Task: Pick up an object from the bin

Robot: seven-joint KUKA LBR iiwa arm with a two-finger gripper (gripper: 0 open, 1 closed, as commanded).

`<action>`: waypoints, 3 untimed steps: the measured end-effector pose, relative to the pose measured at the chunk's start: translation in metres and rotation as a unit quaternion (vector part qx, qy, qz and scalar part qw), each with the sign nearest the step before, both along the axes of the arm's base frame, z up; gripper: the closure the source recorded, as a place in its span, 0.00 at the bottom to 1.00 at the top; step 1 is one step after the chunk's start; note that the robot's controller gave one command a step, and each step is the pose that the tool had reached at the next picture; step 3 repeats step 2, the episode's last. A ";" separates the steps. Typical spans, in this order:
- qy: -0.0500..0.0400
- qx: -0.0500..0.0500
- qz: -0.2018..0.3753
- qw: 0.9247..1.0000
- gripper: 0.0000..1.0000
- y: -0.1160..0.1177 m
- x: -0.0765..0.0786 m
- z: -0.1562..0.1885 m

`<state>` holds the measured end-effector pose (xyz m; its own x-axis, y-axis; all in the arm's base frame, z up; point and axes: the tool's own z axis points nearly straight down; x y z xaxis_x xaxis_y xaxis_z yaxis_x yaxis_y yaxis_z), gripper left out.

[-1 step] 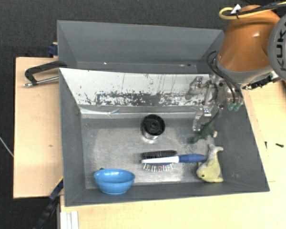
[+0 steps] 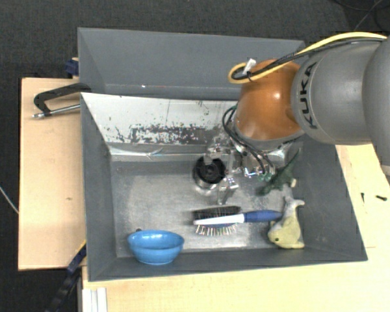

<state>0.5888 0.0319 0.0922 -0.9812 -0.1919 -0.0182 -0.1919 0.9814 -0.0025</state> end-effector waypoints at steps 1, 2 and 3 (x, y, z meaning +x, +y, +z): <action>-0.005 0.001 0.000 1.000 1.00 0.001 0.003 0.001; 0.001 0.000 0.066 0.998 1.00 0.016 0.003 0.159; 0.001 0.000 0.066 0.998 1.00 0.016 0.003 0.159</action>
Offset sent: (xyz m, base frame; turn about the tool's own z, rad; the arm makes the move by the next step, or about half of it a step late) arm 0.0000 0.0000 0.0000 0.0000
